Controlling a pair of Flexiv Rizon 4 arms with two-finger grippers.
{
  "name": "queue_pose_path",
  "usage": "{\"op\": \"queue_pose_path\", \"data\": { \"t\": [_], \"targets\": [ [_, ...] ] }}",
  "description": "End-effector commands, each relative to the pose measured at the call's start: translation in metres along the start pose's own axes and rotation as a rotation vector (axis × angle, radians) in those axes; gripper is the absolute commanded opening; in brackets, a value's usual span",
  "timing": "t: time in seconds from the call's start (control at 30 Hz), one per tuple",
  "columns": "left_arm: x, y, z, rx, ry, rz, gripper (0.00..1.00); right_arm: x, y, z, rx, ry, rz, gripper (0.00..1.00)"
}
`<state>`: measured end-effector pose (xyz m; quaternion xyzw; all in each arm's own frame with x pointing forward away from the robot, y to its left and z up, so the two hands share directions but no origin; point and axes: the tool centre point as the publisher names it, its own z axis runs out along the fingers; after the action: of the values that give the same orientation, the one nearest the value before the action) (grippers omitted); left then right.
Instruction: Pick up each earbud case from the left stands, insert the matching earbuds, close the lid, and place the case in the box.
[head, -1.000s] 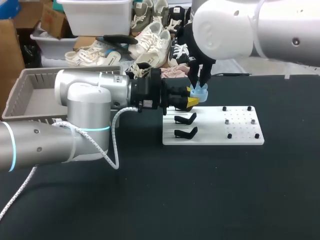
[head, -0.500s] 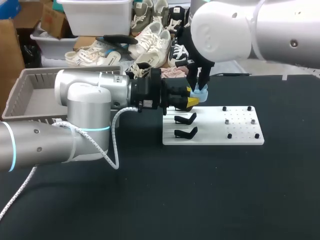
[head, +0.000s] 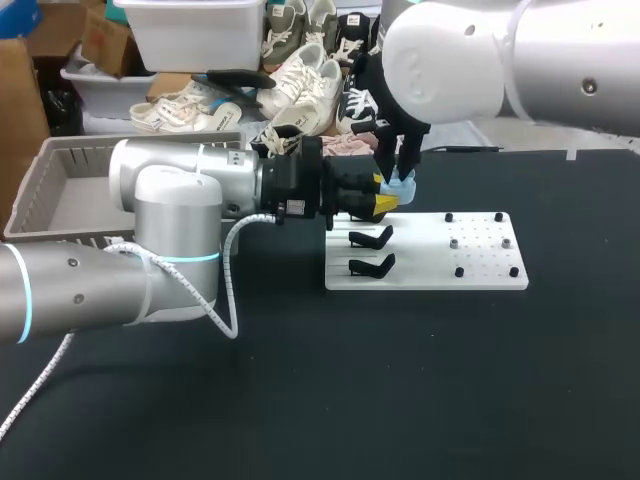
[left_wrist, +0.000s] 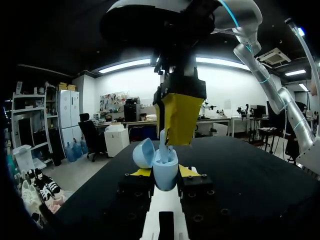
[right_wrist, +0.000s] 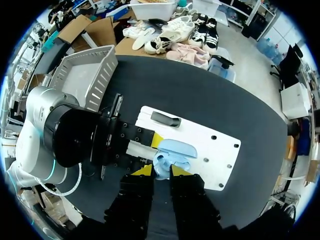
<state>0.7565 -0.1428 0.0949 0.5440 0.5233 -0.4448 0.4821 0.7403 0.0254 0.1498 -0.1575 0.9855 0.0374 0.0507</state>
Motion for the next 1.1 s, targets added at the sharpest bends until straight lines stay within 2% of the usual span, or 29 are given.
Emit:
{"op": "queue_pose_path", "data": {
  "t": [0.03, 1.1],
  "targets": [
    [0.0002, -0.0008, 0.0002, -0.003, -0.001, 0.001, 0.0, 0.0047, 0.0009, 0.0, 0.003, -0.007, 0.004, 0.0],
    [0.0002, -0.0008, 0.0002, -0.003, -0.001, 0.001, 0.0, 0.0014, 0.0001, 0.0019, -0.02, -0.001, -0.003, 0.0]
  ]
}}
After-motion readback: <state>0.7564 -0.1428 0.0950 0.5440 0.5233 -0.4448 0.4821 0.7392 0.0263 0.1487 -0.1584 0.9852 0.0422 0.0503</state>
